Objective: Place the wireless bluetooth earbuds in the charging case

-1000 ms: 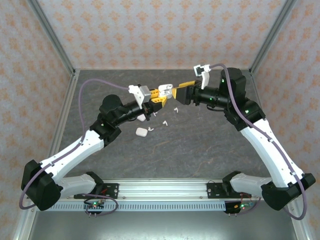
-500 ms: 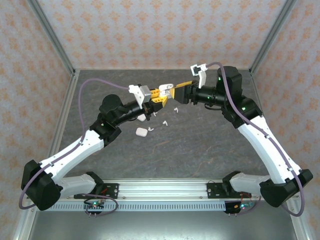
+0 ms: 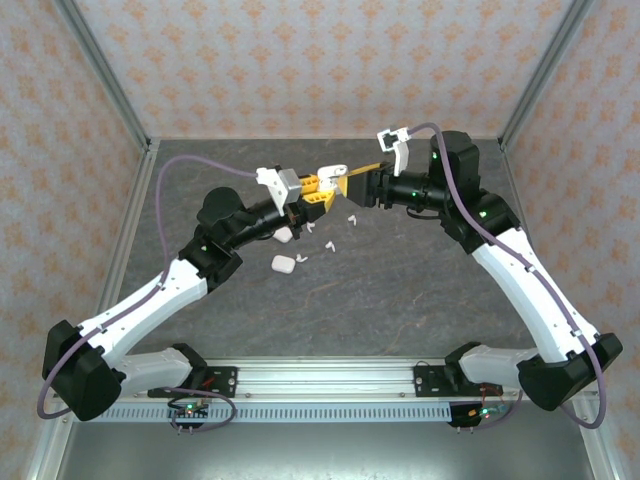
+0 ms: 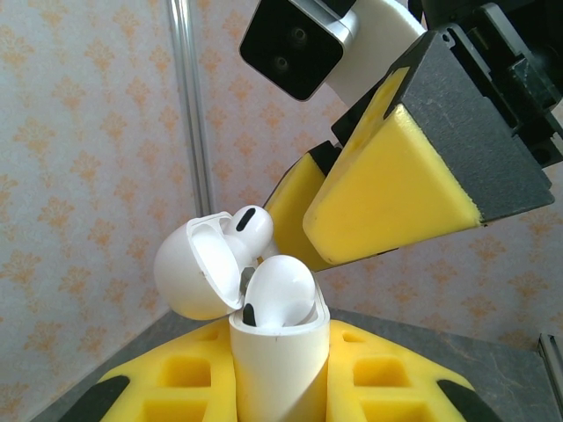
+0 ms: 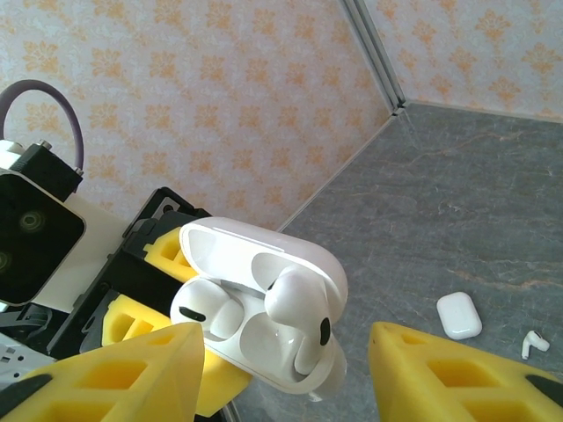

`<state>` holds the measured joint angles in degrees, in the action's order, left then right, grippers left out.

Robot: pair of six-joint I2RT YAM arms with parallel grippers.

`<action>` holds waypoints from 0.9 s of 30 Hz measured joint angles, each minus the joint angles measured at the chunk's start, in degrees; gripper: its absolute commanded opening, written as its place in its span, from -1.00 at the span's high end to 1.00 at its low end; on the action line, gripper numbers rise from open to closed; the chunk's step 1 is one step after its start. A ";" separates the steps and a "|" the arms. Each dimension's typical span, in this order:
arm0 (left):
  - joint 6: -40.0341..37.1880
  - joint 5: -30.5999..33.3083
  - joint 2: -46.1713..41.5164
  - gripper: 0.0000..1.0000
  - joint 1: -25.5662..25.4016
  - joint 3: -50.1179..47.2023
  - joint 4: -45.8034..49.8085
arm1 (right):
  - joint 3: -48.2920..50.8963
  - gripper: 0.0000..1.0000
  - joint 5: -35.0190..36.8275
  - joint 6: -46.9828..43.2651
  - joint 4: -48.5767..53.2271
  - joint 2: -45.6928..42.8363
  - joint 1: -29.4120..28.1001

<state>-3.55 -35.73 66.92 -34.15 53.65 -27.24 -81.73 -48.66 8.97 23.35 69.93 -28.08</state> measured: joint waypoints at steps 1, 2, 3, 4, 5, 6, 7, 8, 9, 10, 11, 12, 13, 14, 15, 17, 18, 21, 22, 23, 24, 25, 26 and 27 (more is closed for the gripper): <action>-0.02 0.00 0.00 1.00 0.00 0.00 0.00 | 0.00 -0.04 0.00 0.00 0.00 0.00 0.00; 0.00 -0.02 0.00 1.00 0.00 0.00 0.00 | 0.00 -0.04 0.00 0.00 0.00 -0.02 0.00; -0.02 0.00 0.00 1.00 0.00 0.00 0.00 | 0.00 -0.04 0.02 0.00 0.00 -0.02 0.00; 0.00 0.00 0.00 1.00 0.00 0.00 0.00 | 0.00 -0.04 0.02 0.00 0.00 -0.02 0.00; 0.00 0.00 0.00 1.00 0.00 0.00 0.02 | 0.00 -0.04 0.04 0.00 0.00 -0.02 0.00; 0.00 0.00 0.00 1.00 0.00 0.00 0.02 | 0.00 -0.04 0.04 0.00 0.00 -0.02 0.00; 0.00 0.00 0.00 1.00 0.00 0.00 0.04 | 0.00 -0.05 0.11 0.00 0.00 -0.02 0.00; 0.00 0.00 0.00 1.00 0.00 0.00 0.04 | 0.00 -0.05 0.20 0.00 0.00 -0.02 0.00; 0.00 0.00 0.00 1.00 0.00 0.00 0.09 | 0.00 -0.05 0.22 0.00 -0.02 -0.02 0.00; 0.00 0.00 0.00 1.00 0.00 0.00 0.22 | 0.00 -0.05 0.22 0.00 -0.02 -0.02 0.00; 0.00 0.00 0.00 1.00 0.00 0.02 0.46 | 0.00 -0.05 0.22 0.00 -0.02 -0.04 0.00; 0.00 -0.02 0.04 1.00 0.00 0.02 0.70 | 0.00 -0.05 0.22 0.00 -0.04 -0.04 0.00; 0.00 0.00 0.11 1.00 0.00 0.02 0.81 | 0.00 -0.05 0.24 0.00 -0.11 -0.07 0.00; 0.00 -0.02 0.26 1.00 0.00 0.07 0.85 | 0.00 -0.05 0.24 0.00 -0.20 -0.09 0.00; 0.00 0.00 0.44 1.00 0.00 0.17 0.85 | 0.00 -0.05 0.22 0.02 -0.22 -0.13 0.00; 0.00 0.00 0.76 1.00 0.00 0.31 0.87 | 0.00 -0.04 0.20 0.02 -0.24 -0.26 0.00; 0.00 0.00 0.81 1.00 0.00 0.31 0.90 | 0.00 -0.04 0.22 0.07 -0.24 -0.31 0.00; 0.00 0.00 0.87 1.00 0.00 0.31 0.90 | 0.00 0.00 0.17 0.24 -0.28 -0.44 0.00; 0.00 0.00 0.87 1.00 0.00 0.31 0.90 | 0.00 0.01 0.15 0.37 -0.31 -0.46 0.00; 0.00 -0.02 0.87 1.00 0.00 0.31 0.90 | 0.00 0.02 0.15 0.42 -0.33 -0.46 0.00; 0.00 0.00 0.87 1.00 0.00 0.31 0.90 | 0.00 0.03 0.13 0.44 -0.39 -0.46 0.00; 0.00 0.00 0.87 1.00 0.00 0.31 0.90 | 0.00 0.03 0.11 0.44 -0.44 -0.46 0.00; 0.00 0.00 0.87 1.00 0.00 0.33 0.90 | 0.00 0.04 0.00 0.46 -0.50 -0.46 0.00; 0.00 0.00 0.87 1.00 0.00 0.31 0.90 | 0.00 0.04 -0.07 0.63 -0.66 -0.46 0.00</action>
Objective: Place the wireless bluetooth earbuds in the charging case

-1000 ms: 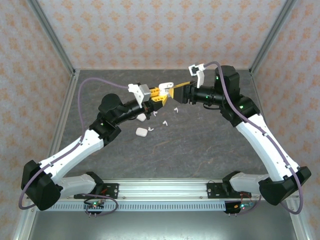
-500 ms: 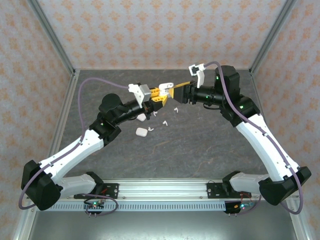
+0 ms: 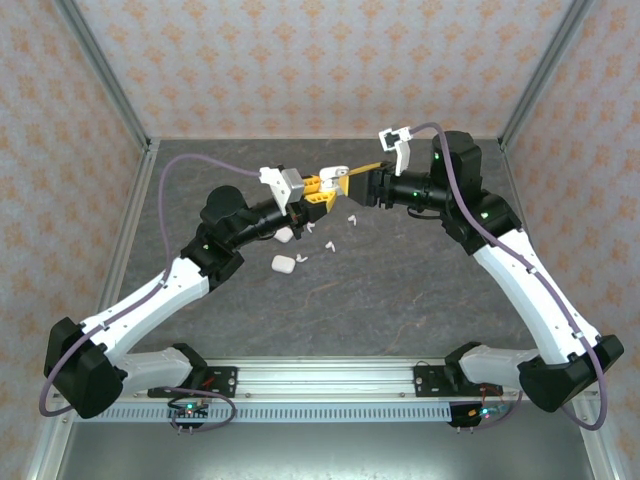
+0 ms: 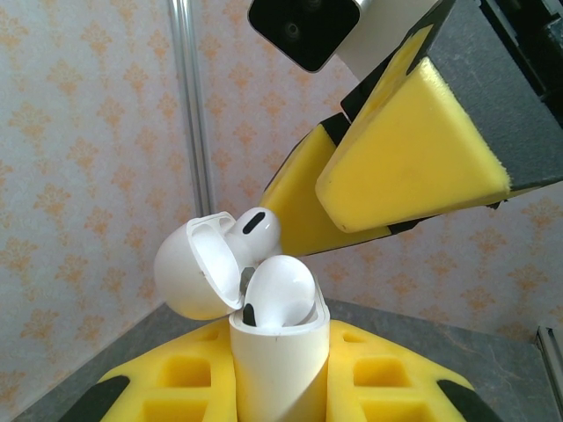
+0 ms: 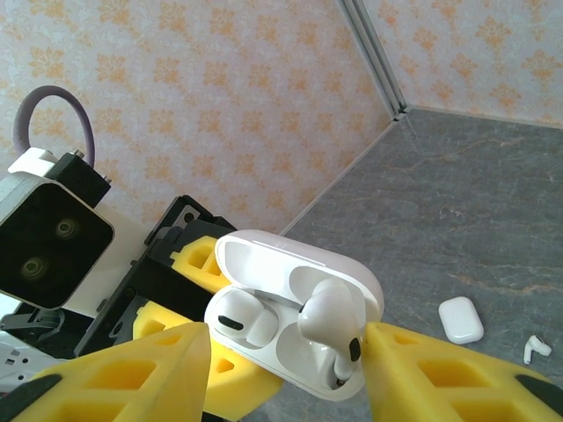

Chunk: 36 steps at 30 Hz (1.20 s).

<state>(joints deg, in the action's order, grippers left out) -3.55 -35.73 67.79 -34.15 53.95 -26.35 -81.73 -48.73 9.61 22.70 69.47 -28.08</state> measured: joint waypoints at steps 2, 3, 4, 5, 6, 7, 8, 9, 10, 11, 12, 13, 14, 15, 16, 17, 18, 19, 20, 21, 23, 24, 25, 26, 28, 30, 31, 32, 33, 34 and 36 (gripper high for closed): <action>0.00 0.00 0.00 1.00 0.00 0.02 0.00 | 0.00 0.04 -0.20 0.07 -0.17 0.00 0.00; 0.00 0.00 0.00 1.00 0.00 0.02 0.00 | 0.00 0.04 -0.24 0.22 -0.35 0.02 0.00; 0.02 0.00 0.00 1.00 0.00 0.02 0.00 | 0.00 0.04 -0.28 0.22 -0.46 0.02 0.00; 0.00 0.00 0.02 1.00 0.00 0.02 0.00 | 0.00 0.04 -0.39 0.24 -0.63 0.02 0.00; 0.02 0.00 0.02 1.00 0.00 0.02 0.00 | 0.00 0.04 -0.42 0.26 -0.81 0.02 0.00; 0.00 0.00 0.04 1.00 0.00 0.02 0.00 | 0.00 0.04 -0.44 0.28 -0.94 0.07 0.00; 0.02 0.00 0.11 1.00 0.00 0.02 0.00 | 0.00 0.04 -0.46 0.35 -1.07 0.13 0.00; 0.00 -0.02 0.15 1.00 0.00 0.02 0.00 | 0.00 0.04 -0.46 0.44 -1.16 0.22 0.00; 0.00 0.00 0.24 1.00 0.00 0.02 0.00 | 0.00 0.04 -0.48 0.44 -1.22 0.33 0.00; 0.00 0.00 0.26 1.00 0.00 0.02 0.00 | 0.00 0.04 -0.55 0.44 -1.27 0.48 0.00; 0.00 -0.02 0.31 1.00 0.00 0.02 0.02 | 0.00 0.04 -0.59 0.46 -1.25 0.61 0.00; 0.02 -0.02 0.33 1.00 0.00 0.02 0.02 | 0.02 0.04 -0.57 0.44 -1.27 0.79 0.00; 0.00 0.00 0.33 1.00 0.00 0.02 0.02 | 0.02 0.04 -0.57 0.46 -1.25 0.90 0.00; 0.00 0.00 0.37 1.00 0.00 0.02 0.00 | 0.02 0.03 -0.55 0.44 -1.22 0.98 0.00; 0.00 0.00 0.37 1.00 0.00 0.02 0.02 | 0.02 0.02 -0.46 0.44 -1.22 1.05 0.00; 0.00 0.00 0.39 1.00 0.00 0.02 0.02 | 0.02 -0.01 -0.37 0.42 -1.20 1.07 0.00; 0.00 0.00 0.42 1.00 0.00 0.02 0.02 | 0.02 -0.05 -0.15 0.44 -1.18 1.07 0.00; 0.00 0.02 0.42 1.00 0.00 0.02 0.07 | 0.02 -0.09 -0.09 0.39 -1.14 1.07 0.00; 0.00 0.02 0.48 1.00 0.00 0.02 0.15 | 0.02 -0.15 0.24 0.33 -0.98 1.07 -0.02; 0.00 0.07 0.52 1.00 0.00 0.02 0.31 | 0.02 -0.20 0.50 0.35 -0.92 1.05 -0.07; 0.00 0.15 0.63 1.00 0.00 0.02 0.57 | 0.02 -0.28 1.18 0.13 -0.59 0.90 -0.11; 0.00 0.13 0.63 1.00 0.00 0.02 0.81 | 0.02 -0.33 1.92 0.11 -0.37 0.72 -0.11; 0.00 0.11 0.63 1.00 -0.02 0.02 0.83 | 0.02 -0.37 2.47 -0.17 -0.22 0.55 -0.11; 0.00 0.13 0.63 1.00 -0.13 0.02 0.83 | 0.02 -0.43 3.10 -0.24 0.04 0.35 -0.11; 0.00 0.13 0.63 1.00 -0.37 0.02 0.87 | 0.02 -0.48 4.42 -0.61 0.52 0.02 -0.11; 0.00 0.11 0.63 1.00 -0.39 0.02 0.94 | 0.02 -0.48 6.29 -0.70 1.29 -0.57 -0.11; 0.00 0.11 0.63 1.00 -0.42 0.02 0.96 | 0.02 -0.49 7.15 -0.70 1.60 -0.87 -0.11; 0.00 0.11 0.63 1.00 -0.42 0.02 1.01 | 0.02 -0.49 8.22 -0.68 1.97 -1.22 -0.11; 0.00 0.11 0.63 1.00 -0.42 0.02 1.03 | 0.00 -0.49 9.16 -0.66 2.23 -1.46 -0.11; 0.00 0.11 0.63 1.00 -0.42 0.02 1.05 | 0.00 -0.49 9.94 -0.66 2.38 -1.55 -0.11; 0.00 0.11 0.63 1.00 -0.42 0.02 1.05 | -0.04 -0.49 11.19 -0.44 2.80 -1.55 -0.11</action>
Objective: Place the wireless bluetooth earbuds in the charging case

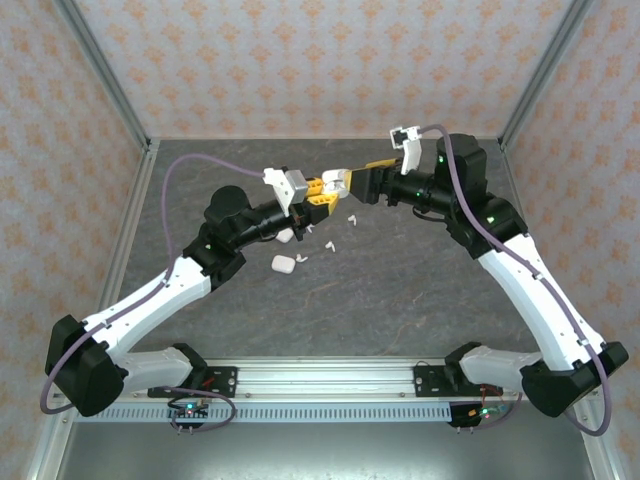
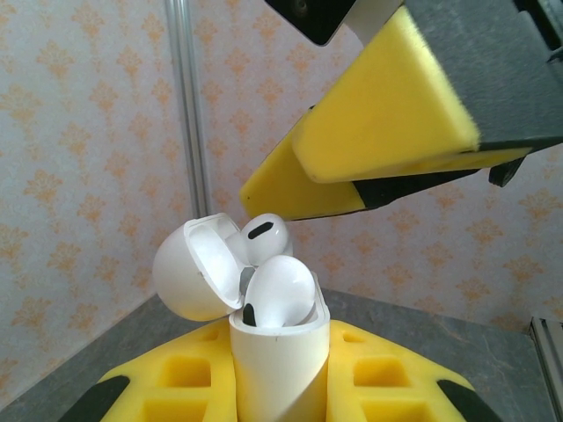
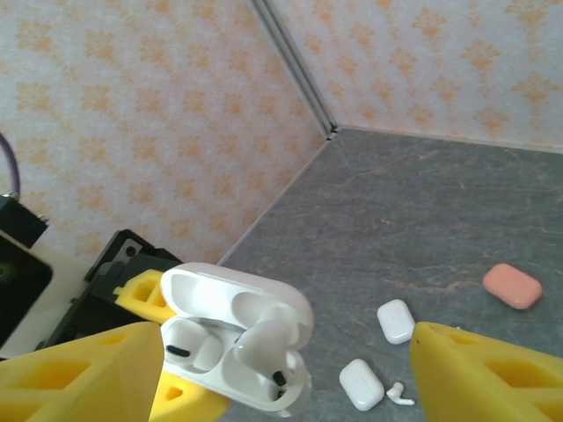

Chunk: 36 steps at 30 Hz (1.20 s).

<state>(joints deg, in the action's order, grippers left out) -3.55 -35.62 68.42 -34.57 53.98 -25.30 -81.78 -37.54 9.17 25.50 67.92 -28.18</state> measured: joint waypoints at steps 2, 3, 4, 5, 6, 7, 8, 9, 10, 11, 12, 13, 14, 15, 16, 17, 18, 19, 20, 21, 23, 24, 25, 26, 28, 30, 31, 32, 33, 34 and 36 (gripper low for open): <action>0.00 0.00 0.00 1.00 0.00 0.00 0.04 | -0.17 -0.49 0.63 0.20 0.50 0.50 0.00; 0.00 0.00 0.00 1.00 0.00 0.00 0.07 | -0.39 -0.49 0.76 0.35 0.68 0.87 0.00; 0.00 0.00 0.00 1.00 0.00 0.00 0.09 | -0.63 -0.49 0.79 0.50 0.70 1.38 0.00; -0.02 0.00 0.00 1.00 0.00 0.00 0.15 | -0.81 -0.49 0.79 0.66 0.66 1.84 0.00; -0.02 0.00 0.00 1.00 0.00 0.00 0.20 | -0.87 -0.49 0.76 0.85 0.68 2.25 0.00; -0.02 0.00 0.00 1.00 0.00 0.00 0.20 | -0.90 -0.49 0.74 0.92 0.70 2.64 0.00; 0.00 0.00 0.00 1.00 0.00 0.00 0.20 | -0.92 -0.48 0.72 1.09 0.70 3.04 0.00; -0.02 0.00 0.00 1.00 0.00 0.00 0.20 | -0.94 -0.48 0.72 1.22 0.72 3.30 0.00; 0.00 0.00 0.00 1.00 0.00 0.00 0.20 | -0.94 -0.47 0.72 1.29 0.72 3.52 0.00; 0.00 0.00 0.00 1.00 0.00 0.00 0.20 | -0.94 -0.47 0.72 1.31 0.72 3.63 0.00; -0.02 0.00 0.00 1.00 0.00 0.00 0.20 | -0.94 -0.46 0.70 1.31 0.74 3.67 0.00; 0.00 0.00 0.00 1.00 0.00 0.00 0.20 | -0.94 -0.44 0.72 1.31 0.83 3.67 0.00; -0.02 0.02 0.00 1.00 0.00 0.00 0.20 | -0.96 -0.43 0.72 1.29 0.94 3.67 0.00; -0.02 0.04 0.00 1.00 0.00 0.00 0.22 | -1.05 -0.41 0.72 1.31 1.14 3.67 0.00; -0.02 0.07 0.00 1.00 0.00 0.00 0.22 | -1.07 -0.39 0.72 1.29 1.27 3.67 0.00; -0.02 0.07 0.00 1.00 0.00 0.00 0.26 | -1.07 -0.38 0.70 1.29 1.44 3.65 0.00; -0.02 0.09 0.00 1.00 0.00 0.00 0.33 | -1.09 -0.37 0.70 1.29 1.57 3.65 0.00; -0.02 0.11 0.00 1.00 0.00 0.00 0.42 | -1.09 -0.35 0.70 1.27 1.62 3.65 0.00; -0.02 0.11 0.00 1.00 0.00 0.00 0.46 | -1.09 -0.34 0.70 1.29 1.75 3.65 0.00; 0.00 0.11 0.00 1.00 0.00 0.00 0.50 | -1.09 -0.34 0.70 1.29 1.81 3.65 0.00; -0.02 0.11 0.00 1.00 0.00 0.00 0.63 | -1.09 -0.33 0.70 1.27 2.01 3.63 0.00; 0.00 0.11 0.00 1.00 0.00 0.00 0.63 | -1.09 -0.32 0.70 1.27 2.03 3.61 0.00; 0.00 0.13 0.00 1.00 0.00 0.00 0.66 | -1.09 -0.32 0.70 1.27 2.12 3.61 0.00; 0.00 0.13 0.00 1.00 0.00 0.00 0.66 | -1.09 -0.32 0.70 1.27 2.14 3.58 0.00; 0.00 0.15 0.00 1.00 0.00 0.00 0.66 | -1.09 -0.32 0.70 1.27 2.16 3.58 0.00; 0.00 0.31 0.00 1.00 0.00 0.00 0.66 | -1.09 -0.32 0.70 1.27 2.16 3.58 0.00; 0.00 0.37 0.00 1.00 0.00 0.00 0.66 | -1.09 -0.32 0.70 1.27 2.16 3.56 0.00; 0.00 0.52 0.00 1.00 0.00 0.00 0.66 | -1.07 -0.32 0.70 1.27 2.19 3.50 0.00; 0.00 0.55 0.00 1.00 0.00 0.00 0.66 | -1.07 -0.32 0.70 1.27 2.19 3.45 0.00; 0.00 0.59 0.00 1.00 0.00 0.00 0.66 | -1.05 -0.32 0.70 1.27 2.23 3.37 0.00; 0.00 0.76 0.00 1.00 0.00 0.00 0.66 | -1.03 -0.32 0.70 1.27 2.45 3.10 0.00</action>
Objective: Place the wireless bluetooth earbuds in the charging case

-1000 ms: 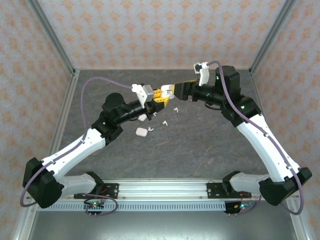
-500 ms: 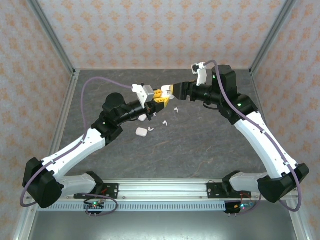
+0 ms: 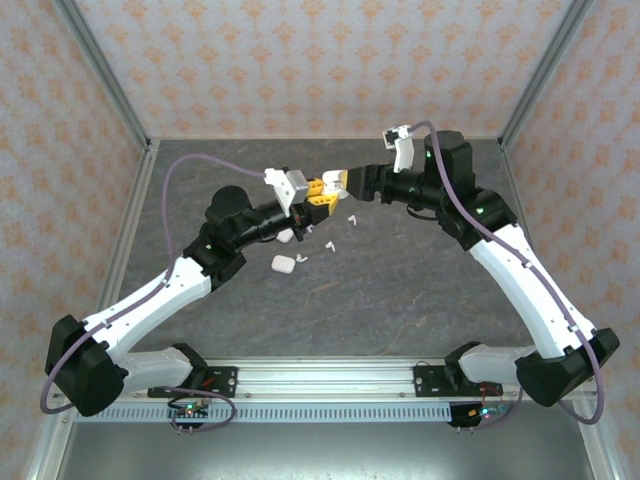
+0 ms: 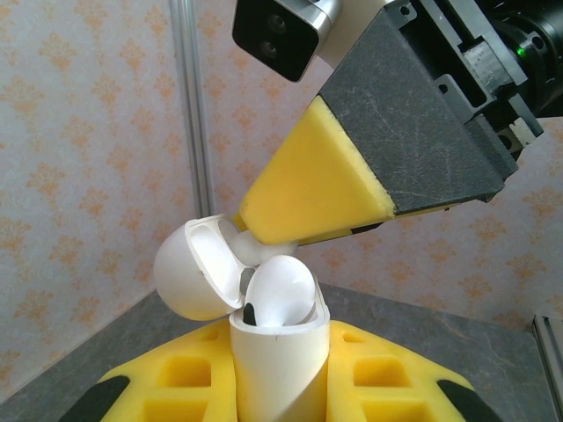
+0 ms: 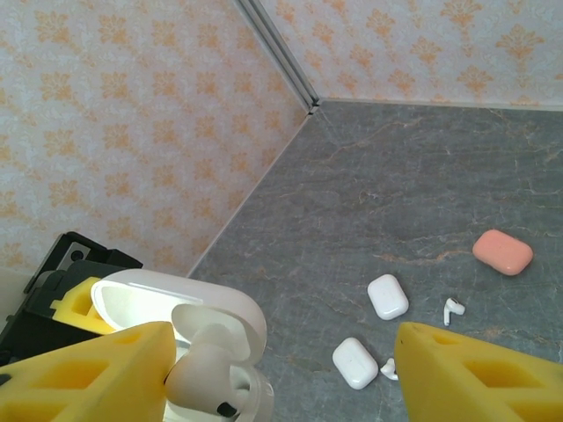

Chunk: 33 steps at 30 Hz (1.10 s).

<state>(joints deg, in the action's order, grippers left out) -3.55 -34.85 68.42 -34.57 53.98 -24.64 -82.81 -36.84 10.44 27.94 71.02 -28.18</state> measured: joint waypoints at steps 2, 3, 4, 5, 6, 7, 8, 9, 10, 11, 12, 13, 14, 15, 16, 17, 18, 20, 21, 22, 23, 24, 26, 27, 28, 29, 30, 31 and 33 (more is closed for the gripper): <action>0.00 0.48 0.00 1.00 0.00 0.00 0.00 | 0.00 -0.32 0.00 0.00 0.28 -0.28 0.00; 0.00 0.68 0.00 1.00 0.00 0.00 -0.02 | 0.04 -0.32 0.02 -0.02 0.42 -0.46 0.00; 0.00 0.85 0.00 1.00 0.00 0.00 -0.02 | 0.11 -0.32 0.04 -0.02 0.61 -0.63 0.00; 0.00 0.87 0.00 1.00 0.00 0.00 -0.04 | 0.11 -0.32 0.04 -0.02 0.92 -0.79 0.00; 0.00 0.90 0.00 1.00 0.00 0.00 -0.04 | 0.11 -0.32 0.07 -0.02 1.09 -0.83 0.00; 0.00 0.90 0.00 1.00 0.00 0.00 -0.04 | 0.13 -0.32 0.09 -0.04 1.27 -0.92 0.00; 0.00 0.90 0.00 1.00 0.00 0.00 -0.04 | 0.17 -0.32 0.28 -0.09 1.38 -0.92 0.00; 0.00 0.90 0.00 1.00 0.00 0.00 -0.04 | 0.22 -0.32 0.44 -0.17 1.44 -0.92 0.00; 0.00 0.90 0.00 1.00 0.00 0.00 -0.04 | 0.24 -0.32 0.55 -0.20 1.64 -0.92 0.00; 0.00 0.90 0.00 1.00 0.00 0.00 -0.04 | 0.35 -0.32 0.68 -0.17 1.66 -0.94 0.00; 0.00 0.90 0.00 1.00 0.00 0.00 -0.02 | 0.37 -0.33 0.68 -0.17 1.66 -0.94 0.00; 0.00 0.90 0.00 1.00 0.00 0.00 -0.02 | 0.37 -0.33 0.70 -0.17 1.66 -0.96 0.00; 0.00 0.90 0.00 1.00 0.00 0.00 -0.04 | 0.37 -0.34 0.68 -0.17 1.66 -1.01 0.00; 0.00 0.87 0.00 1.00 0.00 0.00 -0.04 | 0.37 -0.35 0.66 -0.17 1.64 -1.03 0.00; 0.00 0.90 0.00 1.00 0.00 0.00 -0.04 | 0.37 -0.39 0.63 -0.15 1.62 -1.09 0.00; 0.00 0.90 0.00 1.00 0.00 0.00 -0.04 | 0.37 -0.44 0.59 -0.04 1.64 -1.14 0.00; 0.00 0.90 0.00 1.00 0.00 0.00 -0.04 | 0.37 -0.49 0.42 0.09 1.57 -1.20 0.02; 0.00 0.87 0.00 1.00 0.00 0.00 -0.04 | 0.72 -0.60 -0.52 0.57 0.66 -1.40 0.15; 0.00 0.87 0.00 1.00 0.00 0.00 -0.04 | 1.11 -0.65 -1.33 0.94 -0.22 -1.68 0.31; 0.00 0.87 0.00 1.00 0.00 0.00 -0.04 | 1.57 -0.70 -2.29 1.51 -1.05 -1.99 0.59; 0.02 0.87 0.00 1.00 0.00 0.00 -0.04 | 2.10 -0.75 -3.32 2.23 -1.99 -2.43 0.94; 0.02 0.85 0.00 1.00 0.00 0.00 -0.04 | 2.73 -0.78 -4.44 2.97 -3.19 -2.91 1.36; 0.02 0.81 0.00 1.00 0.00 0.00 -0.04 | 3.54 -0.82 -6.40 4.24 -5.09 -3.50 1.84; 0.04 0.79 0.00 1.00 0.00 0.00 -0.04 | 3.74 -0.82 -7.48 4.85 -6.03 -3.54 1.99; 0.04 0.76 0.00 1.00 0.00 0.00 -0.04 | 3.85 -0.82 -8.63 5.44 -6.93 -3.52 1.99; 0.04 0.72 0.00 1.00 0.00 0.00 -0.04 | 3.87 -0.82 -9.62 5.88 -7.30 -3.26 1.99; 0.04 0.61 0.00 1.00 0.00 0.00 -0.04 | 3.87 -0.81 -10.91 6.49 -8.09 -2.91 1.99; 0.04 0.55 0.00 1.00 0.00 0.00 -0.04 | 3.87 -0.78 -12.00 7.02 -8.79 -2.40 1.99; 0.13 0.39 0.00 1.00 0.00 0.00 -0.04 | 3.87 -0.72 -14.29 8.35 -10.54 -0.98 1.99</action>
<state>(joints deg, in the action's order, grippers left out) -3.42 -34.46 68.42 -34.57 53.98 -24.69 -78.94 -51.13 18.79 17.41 70.04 -26.20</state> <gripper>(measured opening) 0.194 0.883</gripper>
